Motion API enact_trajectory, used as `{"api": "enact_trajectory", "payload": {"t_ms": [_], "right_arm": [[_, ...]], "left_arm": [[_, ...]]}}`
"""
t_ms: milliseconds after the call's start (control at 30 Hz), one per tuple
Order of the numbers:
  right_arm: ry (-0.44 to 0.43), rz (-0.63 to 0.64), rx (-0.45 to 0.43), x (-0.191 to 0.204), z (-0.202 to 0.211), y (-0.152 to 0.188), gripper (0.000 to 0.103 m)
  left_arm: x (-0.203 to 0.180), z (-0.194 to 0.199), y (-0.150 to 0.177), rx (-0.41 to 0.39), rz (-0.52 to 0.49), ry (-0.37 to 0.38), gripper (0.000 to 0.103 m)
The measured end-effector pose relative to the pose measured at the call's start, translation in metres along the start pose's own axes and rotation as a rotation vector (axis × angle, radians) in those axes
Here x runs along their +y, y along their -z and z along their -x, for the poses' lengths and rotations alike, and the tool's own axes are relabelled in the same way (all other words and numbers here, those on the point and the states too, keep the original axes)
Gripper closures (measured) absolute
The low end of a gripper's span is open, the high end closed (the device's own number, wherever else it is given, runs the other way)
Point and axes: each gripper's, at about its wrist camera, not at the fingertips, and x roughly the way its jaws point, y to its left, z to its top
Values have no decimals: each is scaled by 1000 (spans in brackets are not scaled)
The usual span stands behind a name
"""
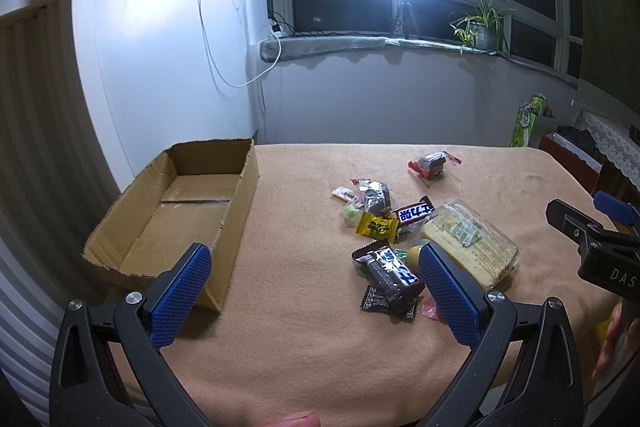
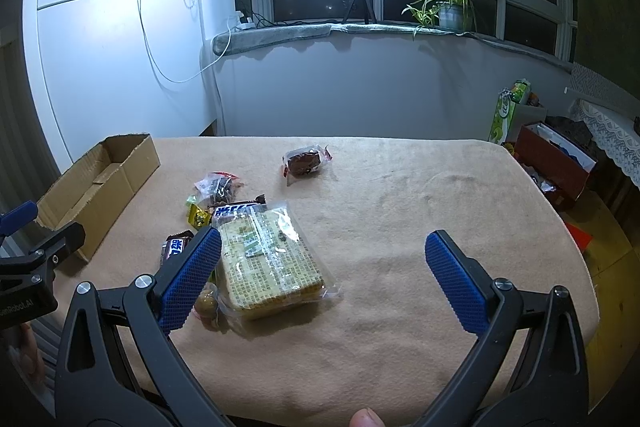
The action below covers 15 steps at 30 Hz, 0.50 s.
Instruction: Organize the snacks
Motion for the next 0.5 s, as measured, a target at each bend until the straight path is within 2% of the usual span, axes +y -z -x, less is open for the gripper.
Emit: {"api": "enact_trajectory", "payload": {"t_ms": [500], "right_arm": [[3,4,0,-1,1,2,0]], "left_arm": [[-4,-1,2,4,-6,0,0]]}}
